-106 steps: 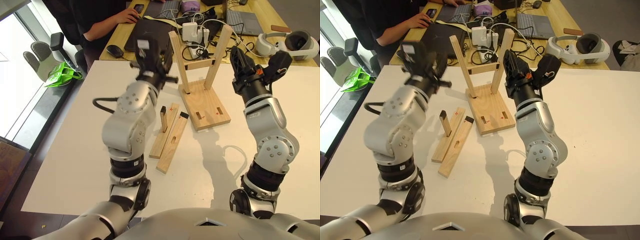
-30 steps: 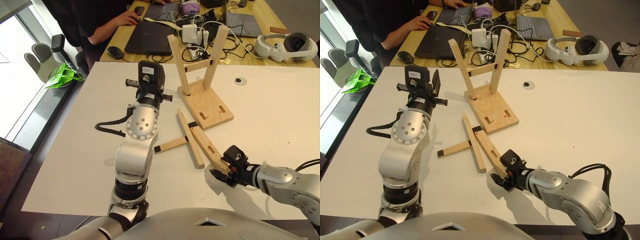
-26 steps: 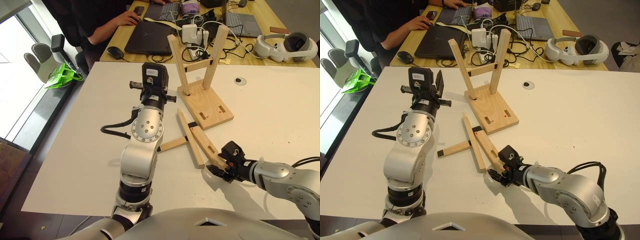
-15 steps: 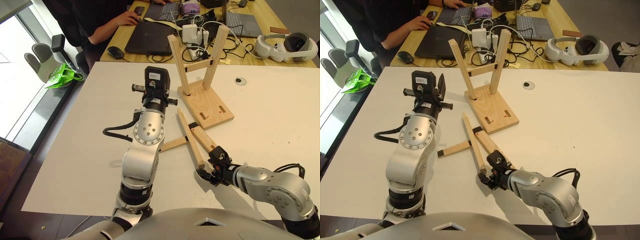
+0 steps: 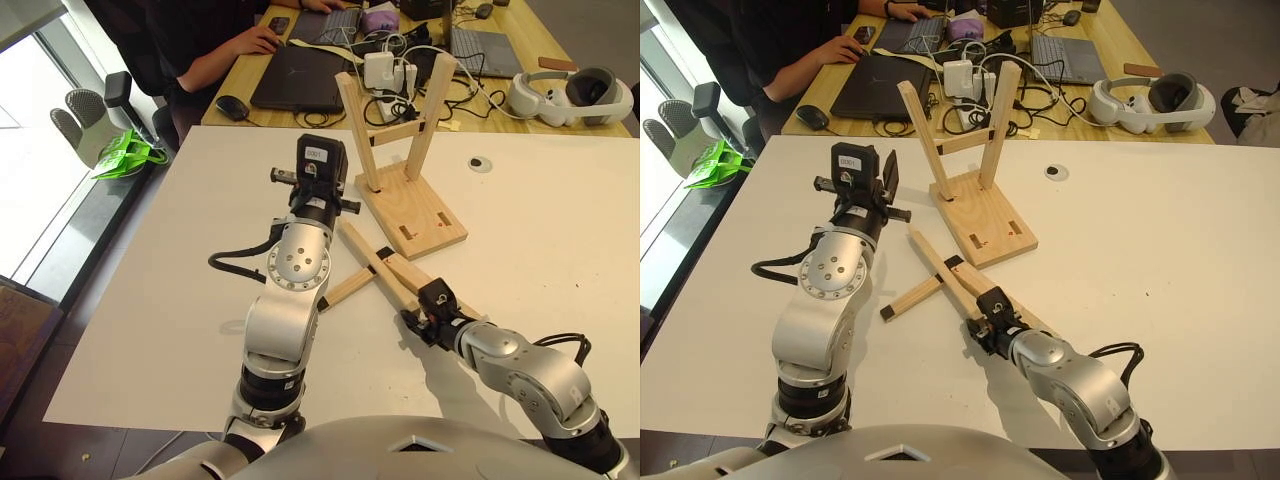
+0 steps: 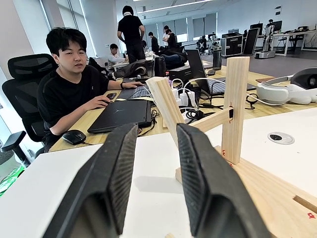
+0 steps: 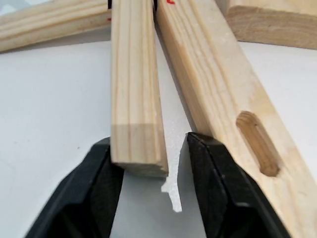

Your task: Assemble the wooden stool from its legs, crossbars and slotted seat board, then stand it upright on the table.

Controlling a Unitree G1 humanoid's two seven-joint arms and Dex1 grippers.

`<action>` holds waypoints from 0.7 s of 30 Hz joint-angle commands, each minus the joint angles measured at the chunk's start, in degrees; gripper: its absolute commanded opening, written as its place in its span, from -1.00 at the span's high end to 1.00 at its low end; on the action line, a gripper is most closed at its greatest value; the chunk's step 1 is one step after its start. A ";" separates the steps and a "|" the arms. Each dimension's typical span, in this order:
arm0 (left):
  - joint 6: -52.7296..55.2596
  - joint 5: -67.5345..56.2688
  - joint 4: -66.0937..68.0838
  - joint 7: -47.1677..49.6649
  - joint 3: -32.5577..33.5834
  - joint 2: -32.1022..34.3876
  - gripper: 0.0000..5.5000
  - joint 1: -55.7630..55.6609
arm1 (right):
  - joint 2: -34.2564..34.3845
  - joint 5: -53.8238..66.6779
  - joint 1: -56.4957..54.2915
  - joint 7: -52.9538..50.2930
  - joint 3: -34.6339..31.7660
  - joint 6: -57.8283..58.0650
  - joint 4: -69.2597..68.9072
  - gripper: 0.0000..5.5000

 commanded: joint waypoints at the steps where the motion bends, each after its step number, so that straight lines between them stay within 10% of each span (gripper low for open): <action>1: 0.60 0.69 0.14 -0.32 0.83 0.54 0.46 -0.52 | 1.70 -2.01 -2.83 0.64 -3.36 -1.42 3.58 0.44; 10: -0.18 1.73 0.59 -0.11 2.12 0.71 0.46 -0.62 | 5.84 1.18 -14.84 8.28 -14.02 -6.04 6.98 0.64; 21: -2.97 2.17 2.33 -0.98 6.44 3.29 0.46 -1.86 | -7.88 10.12 -35.89 33.77 -23.21 -8.57 17.04 0.64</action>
